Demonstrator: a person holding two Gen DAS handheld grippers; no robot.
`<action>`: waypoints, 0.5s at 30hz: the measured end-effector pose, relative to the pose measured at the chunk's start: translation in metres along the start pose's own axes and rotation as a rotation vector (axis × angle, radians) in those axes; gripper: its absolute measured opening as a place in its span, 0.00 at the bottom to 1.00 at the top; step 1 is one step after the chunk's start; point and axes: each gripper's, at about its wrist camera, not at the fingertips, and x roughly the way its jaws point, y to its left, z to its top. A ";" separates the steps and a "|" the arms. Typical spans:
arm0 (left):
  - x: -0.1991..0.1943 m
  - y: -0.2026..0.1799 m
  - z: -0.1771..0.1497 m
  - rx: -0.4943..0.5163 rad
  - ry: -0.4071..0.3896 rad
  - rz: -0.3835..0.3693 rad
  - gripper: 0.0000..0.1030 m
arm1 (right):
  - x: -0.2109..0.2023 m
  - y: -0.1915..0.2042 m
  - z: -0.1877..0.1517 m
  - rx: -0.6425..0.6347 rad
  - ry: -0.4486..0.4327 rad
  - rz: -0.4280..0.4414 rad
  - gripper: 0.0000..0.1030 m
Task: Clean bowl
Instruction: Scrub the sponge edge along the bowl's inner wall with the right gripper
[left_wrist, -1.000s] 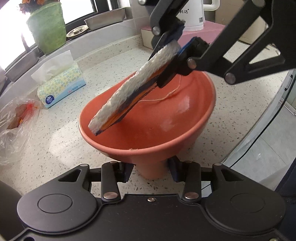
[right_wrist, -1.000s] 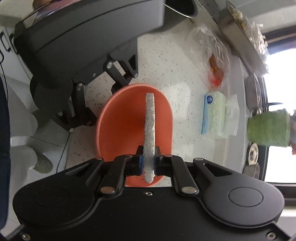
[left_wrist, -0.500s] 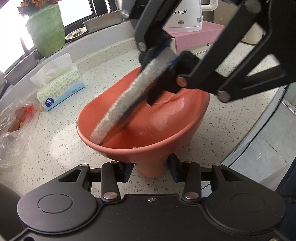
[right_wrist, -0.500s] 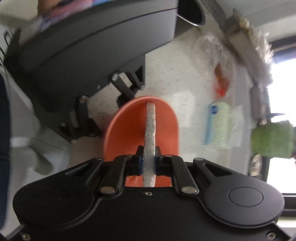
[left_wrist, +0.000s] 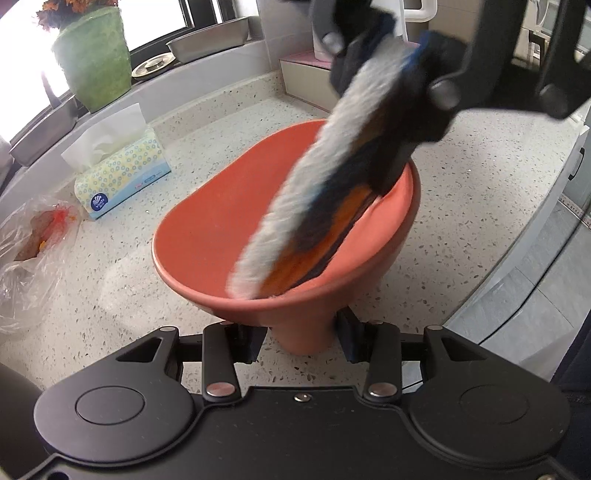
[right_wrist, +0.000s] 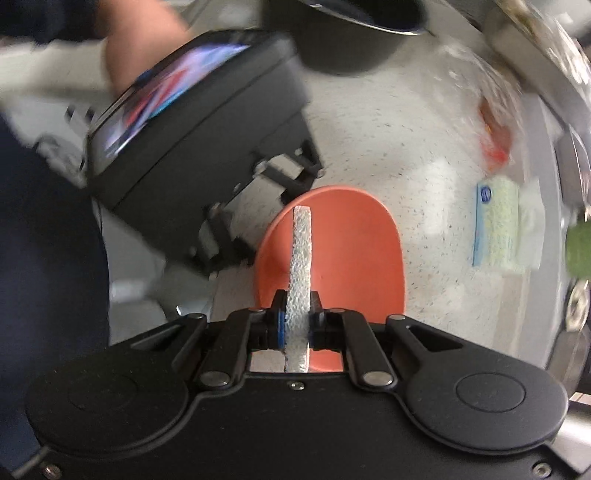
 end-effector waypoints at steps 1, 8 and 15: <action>0.000 0.000 0.000 0.001 0.000 0.001 0.40 | -0.001 0.004 0.000 -0.030 0.010 -0.008 0.11; 0.001 -0.001 0.000 0.011 -0.004 0.000 0.40 | 0.002 0.023 -0.005 -0.142 0.043 -0.089 0.11; 0.001 0.000 0.000 0.014 -0.006 -0.002 0.40 | 0.011 0.021 -0.008 -0.158 0.059 -0.165 0.11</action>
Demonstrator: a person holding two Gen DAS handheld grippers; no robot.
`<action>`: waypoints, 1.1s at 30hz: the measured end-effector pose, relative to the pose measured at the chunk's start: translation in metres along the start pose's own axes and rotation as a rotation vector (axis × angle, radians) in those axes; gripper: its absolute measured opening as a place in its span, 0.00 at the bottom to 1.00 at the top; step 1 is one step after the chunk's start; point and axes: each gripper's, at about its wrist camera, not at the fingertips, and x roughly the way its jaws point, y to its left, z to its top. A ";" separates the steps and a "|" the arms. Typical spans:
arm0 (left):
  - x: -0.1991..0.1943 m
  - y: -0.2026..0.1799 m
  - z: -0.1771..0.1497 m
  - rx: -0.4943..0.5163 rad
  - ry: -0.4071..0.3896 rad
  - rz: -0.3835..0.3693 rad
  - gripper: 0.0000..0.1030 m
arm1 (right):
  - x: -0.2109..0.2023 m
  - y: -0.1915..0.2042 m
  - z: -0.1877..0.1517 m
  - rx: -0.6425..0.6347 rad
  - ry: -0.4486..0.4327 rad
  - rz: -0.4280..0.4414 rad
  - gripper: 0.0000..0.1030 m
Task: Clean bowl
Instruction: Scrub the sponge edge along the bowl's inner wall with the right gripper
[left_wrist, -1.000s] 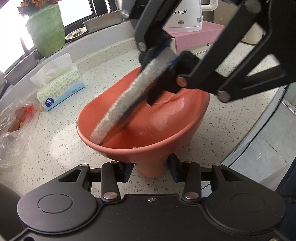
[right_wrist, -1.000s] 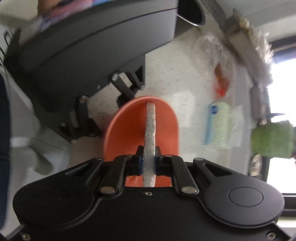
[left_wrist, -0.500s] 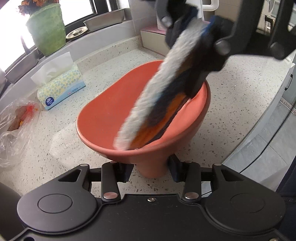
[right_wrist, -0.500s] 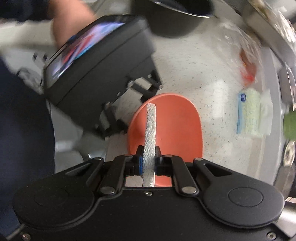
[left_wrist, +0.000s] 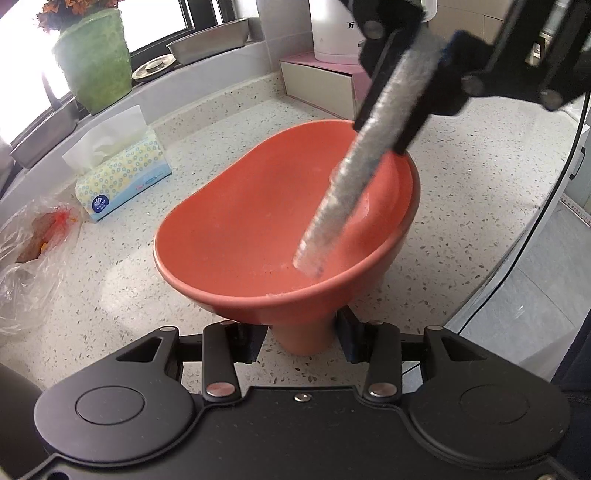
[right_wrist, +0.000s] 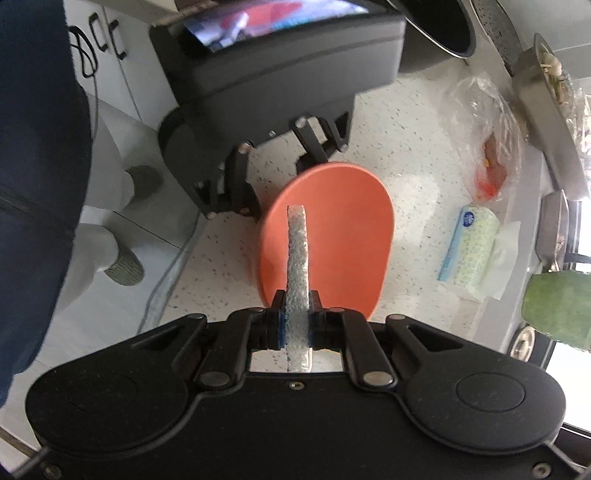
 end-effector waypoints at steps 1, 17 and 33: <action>0.000 0.000 0.000 0.000 0.000 0.000 0.40 | 0.000 -0.001 -0.002 0.010 -0.001 -0.006 0.11; 0.000 -0.002 0.004 -0.010 0.006 0.003 0.39 | 0.013 -0.030 -0.013 0.170 -0.007 -0.061 0.11; 0.001 -0.003 0.003 -0.013 0.002 0.006 0.40 | 0.019 -0.041 0.000 0.199 -0.053 -0.079 0.11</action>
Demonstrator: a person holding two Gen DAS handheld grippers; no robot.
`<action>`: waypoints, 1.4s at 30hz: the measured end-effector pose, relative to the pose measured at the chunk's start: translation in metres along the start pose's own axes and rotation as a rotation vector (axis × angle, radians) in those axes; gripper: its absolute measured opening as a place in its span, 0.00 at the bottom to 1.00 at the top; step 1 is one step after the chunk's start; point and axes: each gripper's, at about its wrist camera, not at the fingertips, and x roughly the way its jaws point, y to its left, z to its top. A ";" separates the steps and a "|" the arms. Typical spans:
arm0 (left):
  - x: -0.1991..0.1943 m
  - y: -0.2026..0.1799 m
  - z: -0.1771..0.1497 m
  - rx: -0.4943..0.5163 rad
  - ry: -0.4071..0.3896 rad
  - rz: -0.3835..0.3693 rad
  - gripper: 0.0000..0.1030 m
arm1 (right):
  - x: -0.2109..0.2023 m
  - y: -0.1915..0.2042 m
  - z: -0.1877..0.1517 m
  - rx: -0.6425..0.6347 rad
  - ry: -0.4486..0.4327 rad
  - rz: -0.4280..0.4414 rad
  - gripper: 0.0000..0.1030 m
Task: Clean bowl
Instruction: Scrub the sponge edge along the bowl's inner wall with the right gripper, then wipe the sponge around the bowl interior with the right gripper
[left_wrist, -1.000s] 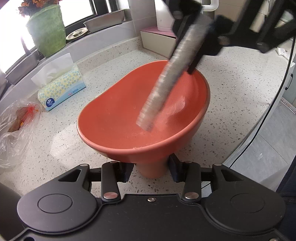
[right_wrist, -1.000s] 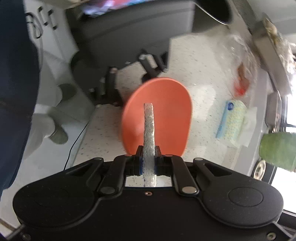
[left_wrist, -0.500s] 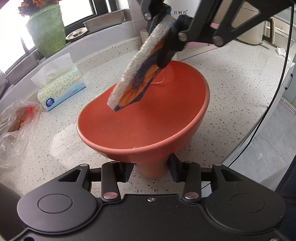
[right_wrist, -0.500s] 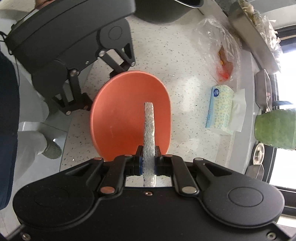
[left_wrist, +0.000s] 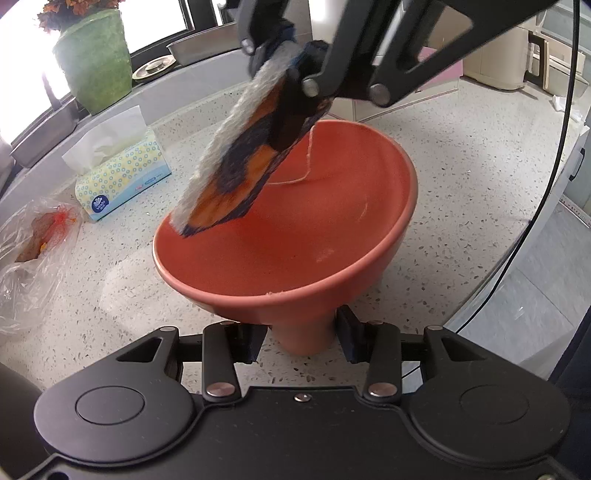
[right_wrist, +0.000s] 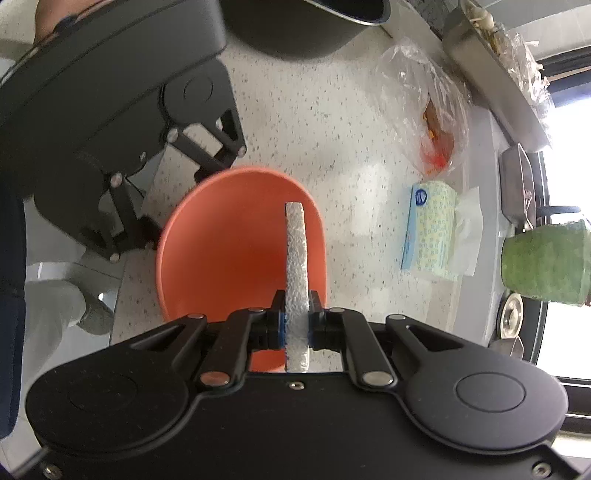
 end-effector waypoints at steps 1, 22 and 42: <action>0.000 0.000 0.000 0.000 0.000 0.000 0.39 | 0.000 0.000 0.002 0.000 -0.006 0.002 0.11; 0.002 -0.011 0.006 -0.022 0.006 0.019 0.40 | -0.016 0.023 0.021 -0.076 -0.070 0.083 0.11; 0.004 -0.007 0.007 -0.011 0.004 0.012 0.40 | -0.033 0.044 -0.002 -0.139 -0.008 0.141 0.11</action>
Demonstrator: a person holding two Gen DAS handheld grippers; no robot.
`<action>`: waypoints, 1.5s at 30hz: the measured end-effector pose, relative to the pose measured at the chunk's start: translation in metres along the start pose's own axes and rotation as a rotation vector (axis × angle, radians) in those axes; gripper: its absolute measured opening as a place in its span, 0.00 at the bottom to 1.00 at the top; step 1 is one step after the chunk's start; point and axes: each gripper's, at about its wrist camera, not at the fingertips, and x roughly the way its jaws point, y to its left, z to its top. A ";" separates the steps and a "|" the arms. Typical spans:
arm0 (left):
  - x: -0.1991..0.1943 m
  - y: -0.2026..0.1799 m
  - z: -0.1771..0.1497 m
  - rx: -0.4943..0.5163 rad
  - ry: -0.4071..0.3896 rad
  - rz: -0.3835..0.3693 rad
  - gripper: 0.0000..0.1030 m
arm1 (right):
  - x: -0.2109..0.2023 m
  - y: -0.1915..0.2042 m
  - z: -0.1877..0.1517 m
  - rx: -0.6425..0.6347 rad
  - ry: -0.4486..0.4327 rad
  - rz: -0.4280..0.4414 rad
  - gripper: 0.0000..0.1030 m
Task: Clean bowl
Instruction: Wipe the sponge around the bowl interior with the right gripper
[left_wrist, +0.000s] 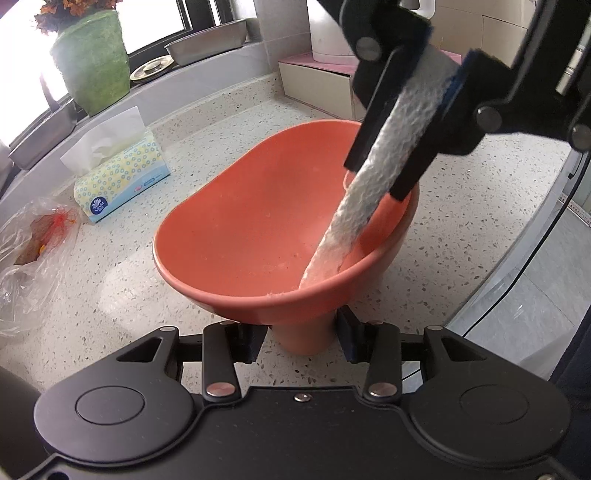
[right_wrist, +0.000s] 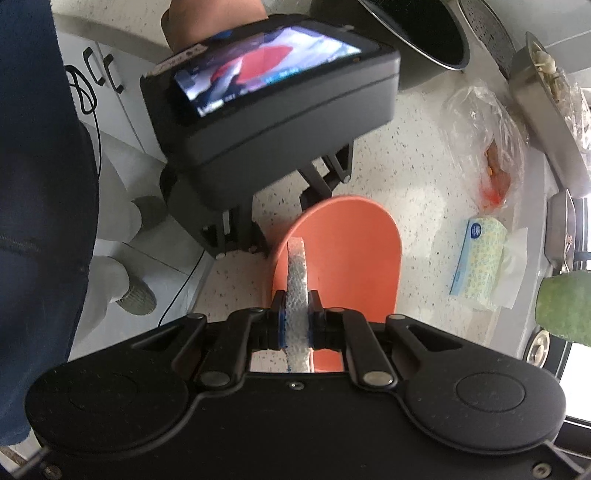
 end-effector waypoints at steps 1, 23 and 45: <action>0.000 0.000 0.000 0.001 0.000 0.000 0.40 | 0.000 0.000 -0.001 0.001 0.003 -0.001 0.11; -0.001 -0.008 0.002 -0.006 0.000 0.005 0.40 | 0.024 -0.028 -0.014 0.065 0.064 -0.110 0.11; -0.003 -0.009 0.003 -0.017 0.000 0.009 0.40 | 0.028 -0.031 0.019 0.095 -0.026 -0.034 0.11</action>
